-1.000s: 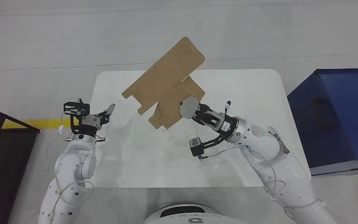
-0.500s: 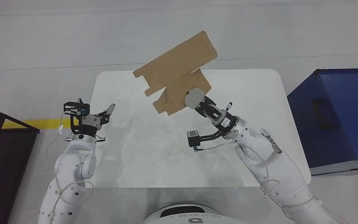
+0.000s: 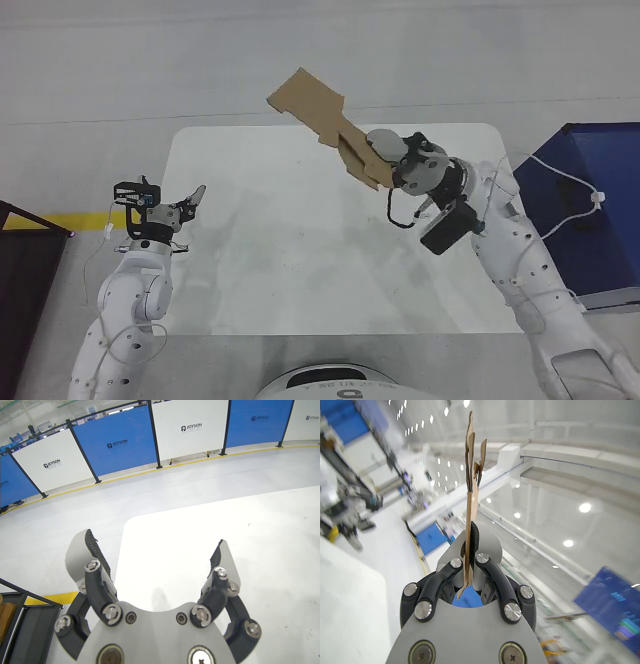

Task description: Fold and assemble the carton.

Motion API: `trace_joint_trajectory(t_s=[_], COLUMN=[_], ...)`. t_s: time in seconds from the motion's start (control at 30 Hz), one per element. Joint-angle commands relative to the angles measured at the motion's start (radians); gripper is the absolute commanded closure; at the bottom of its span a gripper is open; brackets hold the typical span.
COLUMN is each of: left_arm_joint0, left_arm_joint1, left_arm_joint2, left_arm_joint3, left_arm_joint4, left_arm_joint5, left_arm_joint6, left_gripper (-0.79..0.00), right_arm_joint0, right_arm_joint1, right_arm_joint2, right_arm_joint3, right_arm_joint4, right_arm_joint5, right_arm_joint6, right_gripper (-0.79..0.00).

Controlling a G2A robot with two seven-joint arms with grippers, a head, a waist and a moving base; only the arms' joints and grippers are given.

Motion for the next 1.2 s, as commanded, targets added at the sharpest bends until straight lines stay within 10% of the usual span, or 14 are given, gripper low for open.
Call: trace_joint_trajectory(t_s=[0.0,0.27,0.63,0.83,0.97,1.17], left_arm_joint0=[0.0,0.0,0.0,0.0,0.0,0.0], left_arm_joint1=[0.0,0.0,0.0,0.0,0.0,0.0], left_arm_joint2=[0.0,0.0,0.0,0.0,0.0,0.0], left_arm_joint3=[0.0,0.0,0.0,0.0,0.0,0.0], left_arm_joint4=[0.0,0.0,0.0,0.0,0.0,0.0], left_arm_joint5=[0.0,0.0,0.0,0.0,0.0,0.0], left_arm_joint6=[0.0,0.0,0.0,0.0,0.0,0.0], left_gripper=[-0.785,-0.785,-0.785,-0.785,-0.785,-0.785], right_arm_joint0=[0.054,0.183,0.23,0.236,0.245,0.188], right_arm_joint1=[-0.009,-0.052,-0.119,-0.122,-0.092,-0.062], right_arm_joint2=[-0.042,-0.275,-0.338,-0.259,-0.205,-0.136], right_arm_joint3=[0.064,0.208,0.371,0.387,0.361,0.312], right_arm_joint4=[0.152,0.78,0.953,0.736,0.088,-0.155], right_arm_joint5=[-0.172,-0.48,-0.573,-0.524,-0.062,0.176], right_arm_joint6=[-0.059,0.237,0.329,0.281,0.224,0.26], right_gripper=[0.0,0.0,0.0,0.0,0.0,0.0])
